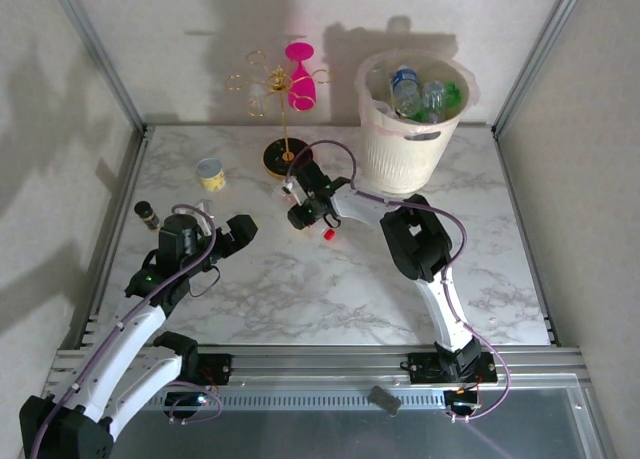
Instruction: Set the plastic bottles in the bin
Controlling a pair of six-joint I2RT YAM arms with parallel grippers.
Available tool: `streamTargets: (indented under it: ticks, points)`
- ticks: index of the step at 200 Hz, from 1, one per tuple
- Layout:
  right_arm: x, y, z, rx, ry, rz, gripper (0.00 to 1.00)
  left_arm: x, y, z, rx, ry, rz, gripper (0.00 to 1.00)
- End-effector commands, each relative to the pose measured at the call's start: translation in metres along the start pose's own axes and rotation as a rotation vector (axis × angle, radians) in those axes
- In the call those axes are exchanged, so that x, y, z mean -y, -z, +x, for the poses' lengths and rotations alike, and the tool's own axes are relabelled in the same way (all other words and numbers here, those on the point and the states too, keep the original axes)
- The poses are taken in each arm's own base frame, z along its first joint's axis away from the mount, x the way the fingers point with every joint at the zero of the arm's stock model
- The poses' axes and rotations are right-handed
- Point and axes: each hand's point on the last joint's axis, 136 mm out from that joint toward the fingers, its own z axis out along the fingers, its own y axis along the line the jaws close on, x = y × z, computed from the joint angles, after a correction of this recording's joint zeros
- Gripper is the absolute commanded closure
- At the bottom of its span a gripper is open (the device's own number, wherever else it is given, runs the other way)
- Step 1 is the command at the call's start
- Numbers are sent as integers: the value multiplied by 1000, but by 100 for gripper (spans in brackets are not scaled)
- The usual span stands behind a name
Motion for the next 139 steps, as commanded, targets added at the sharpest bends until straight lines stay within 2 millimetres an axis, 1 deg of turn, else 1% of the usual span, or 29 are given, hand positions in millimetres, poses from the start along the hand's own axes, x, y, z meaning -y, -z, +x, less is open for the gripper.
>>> streamTargets:
  ticks: [1, 42, 60, 90, 116, 139]
  points:
    - [2, 20, -10, 56, -39, 21, 55, 13, 8, -9, 20, -26, 33, 0]
    - [7, 33, -4, 77, -82, 46, 59, 16, 11, -10, 21, -35, 36, 0]
    - [8, 46, -5, 102, -96, 55, 59, 19, 14, -13, 24, -44, 36, 0]
    - [7, 73, -8, 146, -116, 59, 58, 26, 21, -18, 37, -57, 44, 0]
    - [4, 105, -13, 198, -128, 55, 58, 34, 25, -21, 40, -61, 60, 0]
    - [2, 128, -13, 222, -134, 50, 57, 43, 30, -24, 44, -45, 85, 0]
